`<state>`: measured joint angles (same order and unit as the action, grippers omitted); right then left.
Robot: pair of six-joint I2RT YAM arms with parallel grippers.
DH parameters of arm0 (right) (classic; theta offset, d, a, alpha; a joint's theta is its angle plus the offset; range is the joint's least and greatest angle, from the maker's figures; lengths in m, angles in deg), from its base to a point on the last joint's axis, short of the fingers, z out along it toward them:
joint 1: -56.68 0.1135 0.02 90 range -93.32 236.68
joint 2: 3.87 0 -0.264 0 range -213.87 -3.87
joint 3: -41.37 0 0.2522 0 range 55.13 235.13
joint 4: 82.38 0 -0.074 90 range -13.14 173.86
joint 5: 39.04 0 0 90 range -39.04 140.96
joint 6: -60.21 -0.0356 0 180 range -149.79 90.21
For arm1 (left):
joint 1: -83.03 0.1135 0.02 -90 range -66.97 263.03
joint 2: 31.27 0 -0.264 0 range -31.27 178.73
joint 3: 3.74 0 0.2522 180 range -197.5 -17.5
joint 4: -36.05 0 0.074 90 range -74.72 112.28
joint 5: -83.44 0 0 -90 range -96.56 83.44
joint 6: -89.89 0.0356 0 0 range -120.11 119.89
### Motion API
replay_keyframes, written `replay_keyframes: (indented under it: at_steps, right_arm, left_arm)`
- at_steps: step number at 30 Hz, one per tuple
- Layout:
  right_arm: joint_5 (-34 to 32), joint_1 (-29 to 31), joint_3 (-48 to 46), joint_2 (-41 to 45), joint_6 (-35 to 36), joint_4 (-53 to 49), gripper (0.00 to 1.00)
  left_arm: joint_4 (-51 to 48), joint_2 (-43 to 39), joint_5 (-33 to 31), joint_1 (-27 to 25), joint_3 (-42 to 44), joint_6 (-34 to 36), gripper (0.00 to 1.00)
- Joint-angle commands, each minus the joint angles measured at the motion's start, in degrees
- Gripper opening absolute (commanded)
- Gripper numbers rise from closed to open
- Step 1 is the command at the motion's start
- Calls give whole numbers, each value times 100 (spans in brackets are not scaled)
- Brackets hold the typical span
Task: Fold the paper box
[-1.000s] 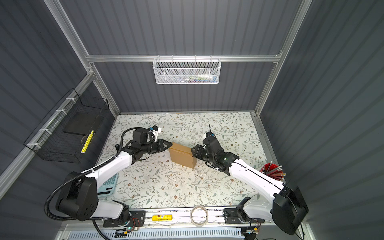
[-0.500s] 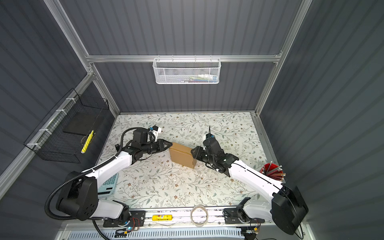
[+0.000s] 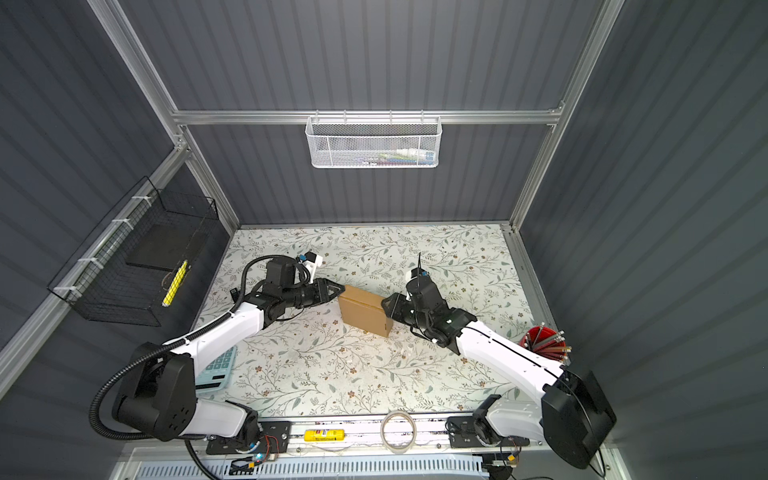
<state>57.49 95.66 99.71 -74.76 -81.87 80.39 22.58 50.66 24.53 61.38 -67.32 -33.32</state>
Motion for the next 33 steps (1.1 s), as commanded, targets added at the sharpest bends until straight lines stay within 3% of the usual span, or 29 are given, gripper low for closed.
replay_keyframes:
  at_steps: [1, 33]
  right_arm:
    - [87, -13, -107, -76, -32, -62, 39]
    - [68, -22, -385, -168, -51, 229, 25]
  left_arm:
    - [-478, 104, -182, 20, 69, 70, 33]
    - [-502, -17, -315, 20, 201, 51, 34]
